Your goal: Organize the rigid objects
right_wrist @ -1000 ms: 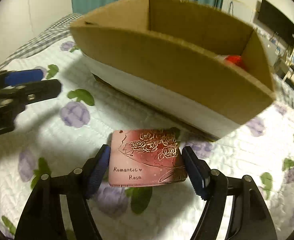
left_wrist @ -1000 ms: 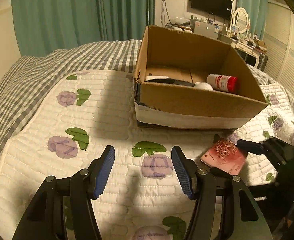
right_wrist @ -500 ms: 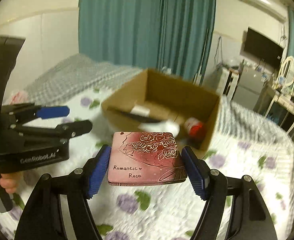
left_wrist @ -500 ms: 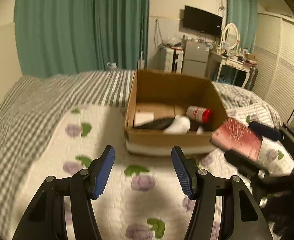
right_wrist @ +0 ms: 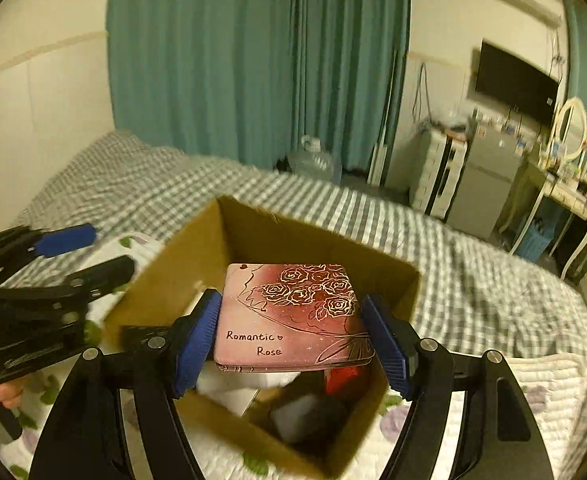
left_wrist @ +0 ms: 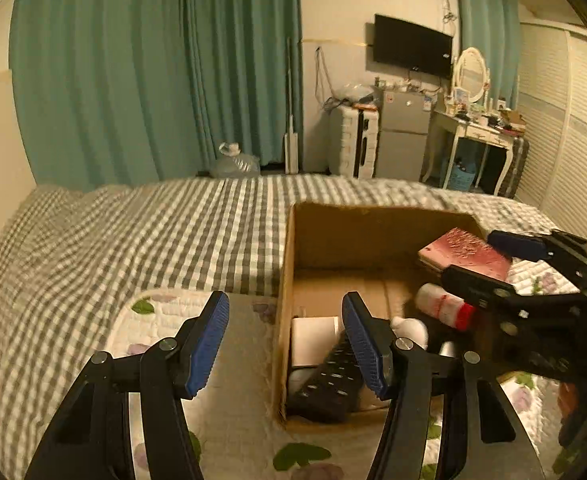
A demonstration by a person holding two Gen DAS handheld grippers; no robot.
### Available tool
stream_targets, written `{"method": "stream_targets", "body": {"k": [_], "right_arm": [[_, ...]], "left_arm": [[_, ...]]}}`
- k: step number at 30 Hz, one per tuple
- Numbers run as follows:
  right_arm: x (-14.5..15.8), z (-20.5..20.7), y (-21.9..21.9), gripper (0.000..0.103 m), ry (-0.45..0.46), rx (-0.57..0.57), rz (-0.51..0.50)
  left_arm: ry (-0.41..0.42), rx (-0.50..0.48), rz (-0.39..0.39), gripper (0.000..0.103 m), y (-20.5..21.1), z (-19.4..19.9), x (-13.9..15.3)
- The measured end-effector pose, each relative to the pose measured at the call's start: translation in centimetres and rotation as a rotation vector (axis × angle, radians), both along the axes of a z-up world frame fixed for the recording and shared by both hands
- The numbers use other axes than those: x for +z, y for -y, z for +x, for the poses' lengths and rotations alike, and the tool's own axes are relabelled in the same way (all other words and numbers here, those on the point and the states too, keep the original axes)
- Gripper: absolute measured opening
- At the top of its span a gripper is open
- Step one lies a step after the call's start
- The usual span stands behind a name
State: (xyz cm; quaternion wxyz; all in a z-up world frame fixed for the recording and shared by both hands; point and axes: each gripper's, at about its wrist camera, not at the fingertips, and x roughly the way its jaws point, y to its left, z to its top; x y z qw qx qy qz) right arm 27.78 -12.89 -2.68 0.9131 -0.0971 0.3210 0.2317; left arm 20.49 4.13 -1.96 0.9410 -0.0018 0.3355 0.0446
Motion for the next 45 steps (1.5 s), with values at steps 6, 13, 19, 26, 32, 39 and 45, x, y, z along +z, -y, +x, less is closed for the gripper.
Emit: {"method": "stream_targets", "body": {"k": [6, 13, 19, 26, 32, 39, 45], "right_arm": [[-3.4, 5.5, -1.5, 0.073, -0.122, -0.033, -0.041], [-0.9, 1.4, 2.8, 0.082, -0.044, -0.087, 0.026], [3.8, -5.4, 7.8, 0.082, 0.034, -0.14, 0.046], [12.0, -13.2, 9.6, 0.097, 0.213, -0.172, 0.014], [15.1, -19.7, 10.3, 0.103, 0.315, -0.277, 0.012], [13.9, -22.6, 10.3, 0.103, 0.33, -0.26, 0.113], [11.6, -22.7, 8.7, 0.103, 0.424, -0.241, 0.147]], "left_arm": [[-0.024, -0.004, 0.009, 0.062, -0.2, 0.9, -1.5], [0.004, -0.042, 0.05, 0.062, 1.4, -1.8, -0.6], [0.083, -0.082, 0.048, 0.062, 4.2, -6.0, 3.7], [0.298, -0.098, 0.086, 0.071, 7.5, -12.9, 13.0], [0.416, -0.117, 0.048, 0.075, 6.8, -18.6, 16.3], [0.428, -0.093, 0.084, 0.075, 6.2, -19.7, 14.0], [0.428, -0.08, 0.089, 0.075, 5.1, -18.6, 11.2]]}}
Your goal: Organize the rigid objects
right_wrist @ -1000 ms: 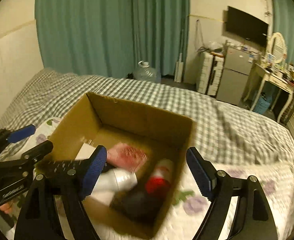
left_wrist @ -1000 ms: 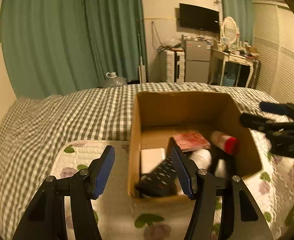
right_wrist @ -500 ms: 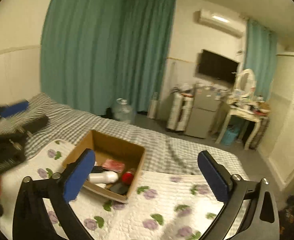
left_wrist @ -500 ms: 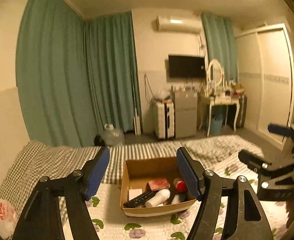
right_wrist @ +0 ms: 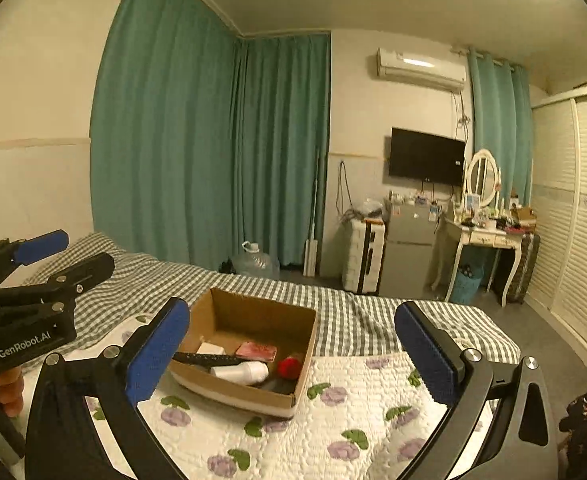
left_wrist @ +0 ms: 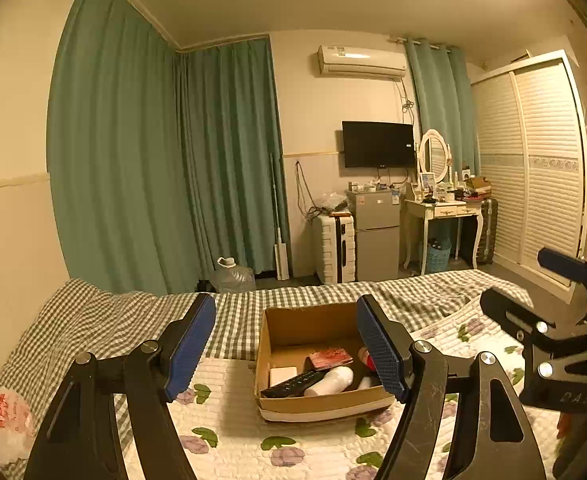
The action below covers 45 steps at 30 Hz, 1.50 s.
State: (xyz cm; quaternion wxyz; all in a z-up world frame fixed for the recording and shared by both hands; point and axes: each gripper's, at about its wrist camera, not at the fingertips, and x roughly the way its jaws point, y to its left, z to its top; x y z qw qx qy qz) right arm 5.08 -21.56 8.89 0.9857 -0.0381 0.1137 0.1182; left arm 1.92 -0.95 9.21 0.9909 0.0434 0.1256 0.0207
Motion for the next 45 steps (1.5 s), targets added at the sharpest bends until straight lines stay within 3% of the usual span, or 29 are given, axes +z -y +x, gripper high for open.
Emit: {"method": "stream_targets", "body": {"k": [5, 12, 19, 45], "right_arm": [[-3.6, 2.0, -0.6, 0.103, 0.005, -0.012, 0.026], [-10.2, 5.2, -0.8, 0.103, -0.11, -0.066, 0.017], [-10.6, 5.4, 0.1, 0.103, -0.124, -0.091, 0.022], [-10.3, 5.2, -0.3, 0.103, -0.122, -0.093, 0.01]], "left_arm": [[-0.049, 0.027, -0.043, 0.075, -1.1, 1.6, -4.8], [-0.099, 0.031, -0.026, 0.075, -1.3, 2.4, -9.0], [-0.114, 0.055, -0.026, 0.075, -1.3, 2.2, -10.3], [-0.136, 0.028, -0.027, 0.075, -1.2, 2.3, -10.6]]}}
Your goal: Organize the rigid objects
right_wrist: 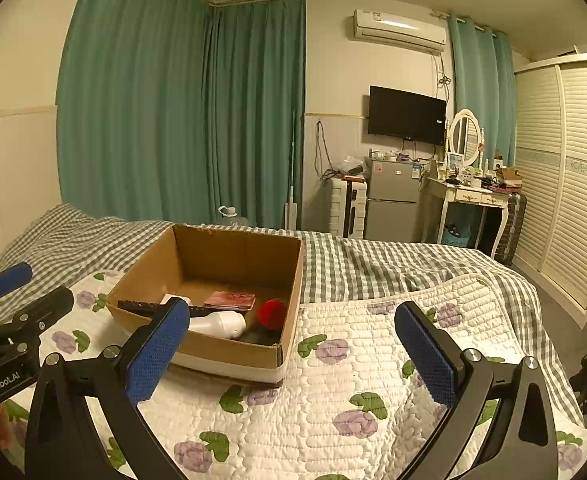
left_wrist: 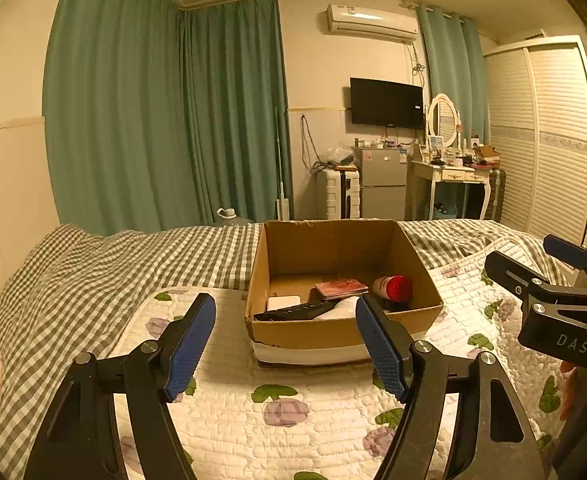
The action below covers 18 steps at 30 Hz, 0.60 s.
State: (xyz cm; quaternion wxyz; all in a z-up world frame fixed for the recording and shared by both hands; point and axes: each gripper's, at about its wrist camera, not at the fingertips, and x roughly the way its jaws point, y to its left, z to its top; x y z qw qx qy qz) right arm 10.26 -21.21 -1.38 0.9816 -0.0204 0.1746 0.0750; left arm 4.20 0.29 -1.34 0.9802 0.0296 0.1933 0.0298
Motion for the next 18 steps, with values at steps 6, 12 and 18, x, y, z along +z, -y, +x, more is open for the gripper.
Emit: {"method": "stream_targets", "body": {"k": [6, 12, 18], "right_arm": [[-0.21, 0.12, -0.15, 0.103, -0.009, 0.004, -0.002], [-0.36, 0.22, -0.17, 0.103, -0.018, 0.004, -0.002], [-0.5, 0.25, -0.09, 0.103, -0.02, 0.004, 0.001]], "left_arm": [[-0.005, -0.006, -0.004, 0.075, 0.04, 0.08, 0.03], [-0.014, -0.024, -0.011, 0.075, -0.02, 0.17, -0.04], [-0.018, -0.013, -0.014, 0.075, -0.22, 0.18, 0.02]]}}
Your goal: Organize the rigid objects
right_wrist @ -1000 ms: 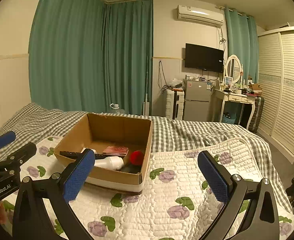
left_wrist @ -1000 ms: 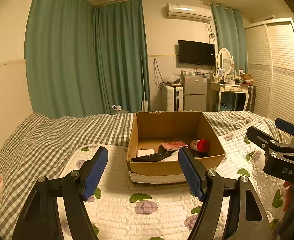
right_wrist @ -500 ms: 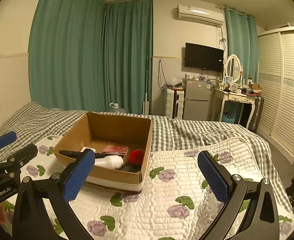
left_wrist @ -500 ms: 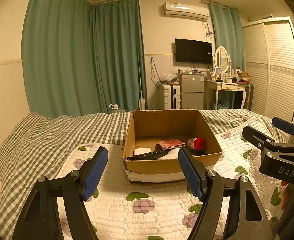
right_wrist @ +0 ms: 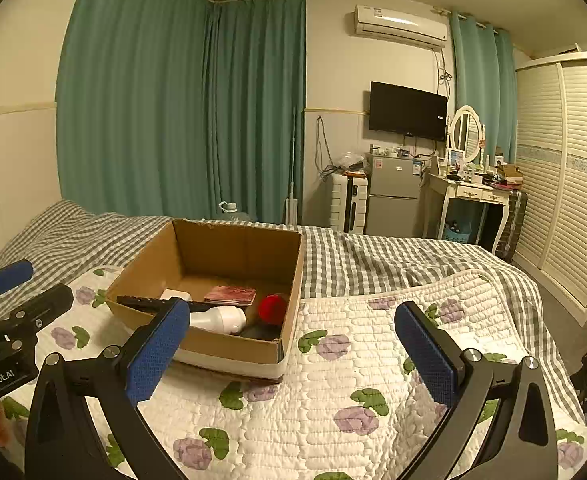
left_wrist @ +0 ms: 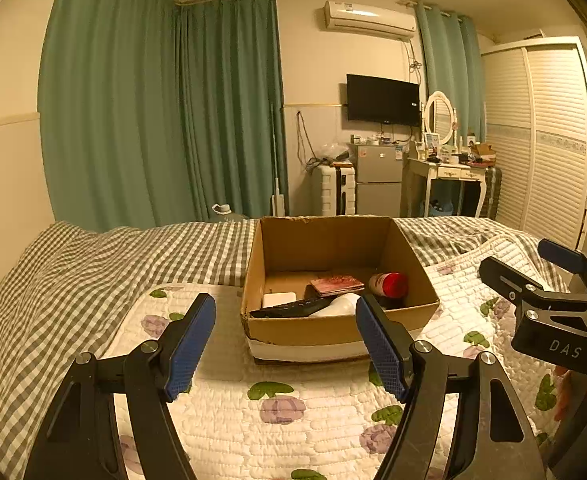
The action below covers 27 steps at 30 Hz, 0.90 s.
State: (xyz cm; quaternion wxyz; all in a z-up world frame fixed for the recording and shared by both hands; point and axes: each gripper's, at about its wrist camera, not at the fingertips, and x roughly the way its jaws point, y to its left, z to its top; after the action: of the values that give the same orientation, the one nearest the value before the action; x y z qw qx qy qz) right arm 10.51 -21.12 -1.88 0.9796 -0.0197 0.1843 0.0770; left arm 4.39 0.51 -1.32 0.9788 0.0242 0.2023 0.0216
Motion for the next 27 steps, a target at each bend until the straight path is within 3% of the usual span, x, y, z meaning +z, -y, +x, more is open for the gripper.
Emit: {"method": "stream_targets", "body": {"k": [27], "right_arm": [[-0.38, 0.2, -0.05, 0.103, -0.009, 0.001, -0.011]], "left_arm": [[0.0, 0.005, 0.008, 0.075, -0.25, 0.13, -0.12]]}}
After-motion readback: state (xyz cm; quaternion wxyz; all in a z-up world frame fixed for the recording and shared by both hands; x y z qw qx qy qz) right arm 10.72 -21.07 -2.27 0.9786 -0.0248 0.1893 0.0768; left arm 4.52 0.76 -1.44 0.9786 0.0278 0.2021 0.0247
